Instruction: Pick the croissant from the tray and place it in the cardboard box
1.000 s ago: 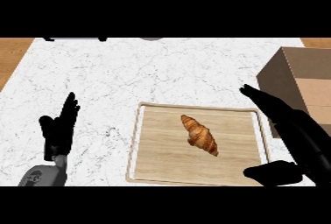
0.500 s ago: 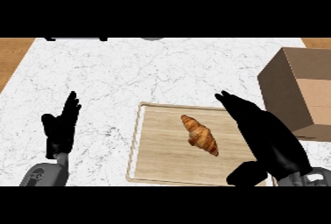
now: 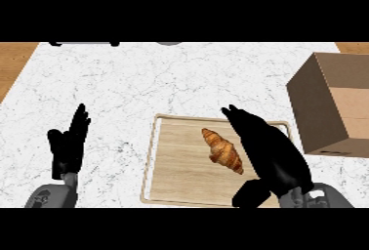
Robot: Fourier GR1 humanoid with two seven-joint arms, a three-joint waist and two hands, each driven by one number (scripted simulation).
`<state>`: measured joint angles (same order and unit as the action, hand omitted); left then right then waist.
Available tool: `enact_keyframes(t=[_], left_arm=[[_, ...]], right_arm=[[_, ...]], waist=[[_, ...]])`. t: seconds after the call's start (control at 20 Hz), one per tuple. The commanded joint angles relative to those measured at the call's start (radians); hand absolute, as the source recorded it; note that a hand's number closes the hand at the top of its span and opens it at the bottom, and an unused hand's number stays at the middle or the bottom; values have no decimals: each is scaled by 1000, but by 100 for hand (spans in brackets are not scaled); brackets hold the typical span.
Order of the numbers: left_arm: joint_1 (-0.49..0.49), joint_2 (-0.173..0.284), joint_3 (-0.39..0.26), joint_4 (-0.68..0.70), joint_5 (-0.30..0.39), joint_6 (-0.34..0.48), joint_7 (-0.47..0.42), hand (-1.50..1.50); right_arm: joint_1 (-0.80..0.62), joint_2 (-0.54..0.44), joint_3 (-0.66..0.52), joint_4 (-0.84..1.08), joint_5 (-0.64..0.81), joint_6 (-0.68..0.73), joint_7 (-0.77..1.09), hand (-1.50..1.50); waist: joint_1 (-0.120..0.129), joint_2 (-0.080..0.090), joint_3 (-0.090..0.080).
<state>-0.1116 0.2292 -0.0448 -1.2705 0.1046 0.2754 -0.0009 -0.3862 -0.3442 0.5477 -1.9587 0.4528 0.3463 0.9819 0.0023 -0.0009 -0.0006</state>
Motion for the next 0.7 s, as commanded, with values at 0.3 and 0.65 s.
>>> enact_keyframes(t=[0.3, 0.65], left_arm=[[-4, 4, 34, -3, -9, -30, -2, 0], [-16, -17, 4, -101, -55, 24, 119, 0]], right_arm=[[-49, 151, 29, 77, 101, 107, 161, -150], [16, 195, 47, 110, 189, 81, 140, -150]], waist=[[-1, 0, 0], [-2, -1, 1]])
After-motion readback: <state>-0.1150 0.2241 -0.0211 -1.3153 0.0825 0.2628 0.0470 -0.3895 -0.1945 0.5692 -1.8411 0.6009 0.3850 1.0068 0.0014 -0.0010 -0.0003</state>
